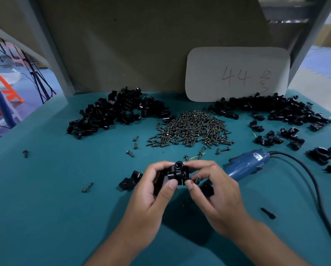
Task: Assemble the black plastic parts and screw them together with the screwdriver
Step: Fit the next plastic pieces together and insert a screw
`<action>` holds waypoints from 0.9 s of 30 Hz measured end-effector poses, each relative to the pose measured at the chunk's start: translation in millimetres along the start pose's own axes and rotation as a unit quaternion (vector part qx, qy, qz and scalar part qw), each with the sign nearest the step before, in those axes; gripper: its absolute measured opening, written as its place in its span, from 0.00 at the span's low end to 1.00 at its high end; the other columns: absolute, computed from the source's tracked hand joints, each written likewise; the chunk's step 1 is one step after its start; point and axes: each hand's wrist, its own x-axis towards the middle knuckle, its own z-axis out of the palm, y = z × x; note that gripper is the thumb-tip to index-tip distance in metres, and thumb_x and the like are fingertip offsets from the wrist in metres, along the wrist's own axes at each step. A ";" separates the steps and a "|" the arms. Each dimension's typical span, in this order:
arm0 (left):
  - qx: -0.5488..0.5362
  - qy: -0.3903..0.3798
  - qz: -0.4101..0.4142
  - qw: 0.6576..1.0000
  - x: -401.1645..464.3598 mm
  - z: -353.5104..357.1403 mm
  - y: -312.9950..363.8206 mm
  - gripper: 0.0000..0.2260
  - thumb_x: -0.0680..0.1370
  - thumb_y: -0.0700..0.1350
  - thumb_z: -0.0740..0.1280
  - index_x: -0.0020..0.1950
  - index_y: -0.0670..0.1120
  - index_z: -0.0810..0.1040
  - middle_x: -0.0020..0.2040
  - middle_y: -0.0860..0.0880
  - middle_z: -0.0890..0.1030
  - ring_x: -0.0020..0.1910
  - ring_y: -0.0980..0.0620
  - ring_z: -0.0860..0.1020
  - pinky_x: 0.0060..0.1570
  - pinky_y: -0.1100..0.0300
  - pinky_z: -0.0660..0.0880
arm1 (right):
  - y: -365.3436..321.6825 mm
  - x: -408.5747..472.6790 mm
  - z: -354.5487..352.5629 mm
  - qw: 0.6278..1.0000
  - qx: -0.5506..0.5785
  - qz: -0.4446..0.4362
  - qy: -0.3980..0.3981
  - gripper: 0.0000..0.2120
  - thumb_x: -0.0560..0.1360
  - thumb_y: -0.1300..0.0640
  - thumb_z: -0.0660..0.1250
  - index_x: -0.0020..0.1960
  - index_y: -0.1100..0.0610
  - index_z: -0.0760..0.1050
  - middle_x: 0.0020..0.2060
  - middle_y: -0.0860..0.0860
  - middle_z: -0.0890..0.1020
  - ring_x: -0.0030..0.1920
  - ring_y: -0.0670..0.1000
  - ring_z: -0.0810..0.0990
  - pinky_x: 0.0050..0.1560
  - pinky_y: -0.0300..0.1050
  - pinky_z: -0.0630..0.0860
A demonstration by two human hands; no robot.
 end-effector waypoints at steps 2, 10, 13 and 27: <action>0.004 -0.005 -0.002 1.000 -1.4 0.0 -1.3 0.17 0.79 0.64 0.65 0.65 0.60 0.75 0.61 0.52 0.80 0.60 0.46 0.80 0.61 0.38 0.76 | -0.7 -0.5 0.8 1.000 -0.001 -0.003 -0.006 0.04 0.79 0.54 0.67 0.50 0.51 0.72 0.58 0.39 0.78 0.59 0.41 0.79 0.57 0.31 0.70; 0.047 0.005 0.021 0.999 -0.4 -0.4 0.2 0.15 0.78 0.65 0.65 0.63 0.64 0.74 0.59 0.56 0.80 0.61 0.52 0.79 0.60 0.58 0.75 | -2.5 -1.5 1.1 1.000 -0.002 0.001 -0.017 0.03 0.79 0.54 0.67 0.50 0.51 0.73 0.58 0.40 0.79 0.59 0.40 0.79 0.57 0.31 0.70; 0.050 0.006 0.028 0.998 0.6 -0.9 1.3 0.14 0.79 0.65 0.65 0.62 0.63 0.75 0.58 0.57 0.81 0.60 0.53 0.79 0.58 0.64 0.74 | -3.2 -1.6 1.1 1.000 -0.001 -0.003 -0.017 0.04 0.80 0.53 0.67 0.50 0.52 0.73 0.58 0.40 0.79 0.60 0.41 0.79 0.57 0.32 0.71; 0.033 0.019 0.033 0.999 1.4 -1.9 -6.8 0.14 0.79 0.63 0.67 0.62 0.60 0.75 0.58 0.52 0.82 0.60 0.46 0.81 0.61 0.49 0.77 | 2.6 5.0 -5.5 0.999 -0.036 0.006 0.014 0.09 0.81 0.58 0.64 0.57 0.58 0.81 0.55 0.49 0.81 0.59 0.47 0.79 0.59 0.38 0.73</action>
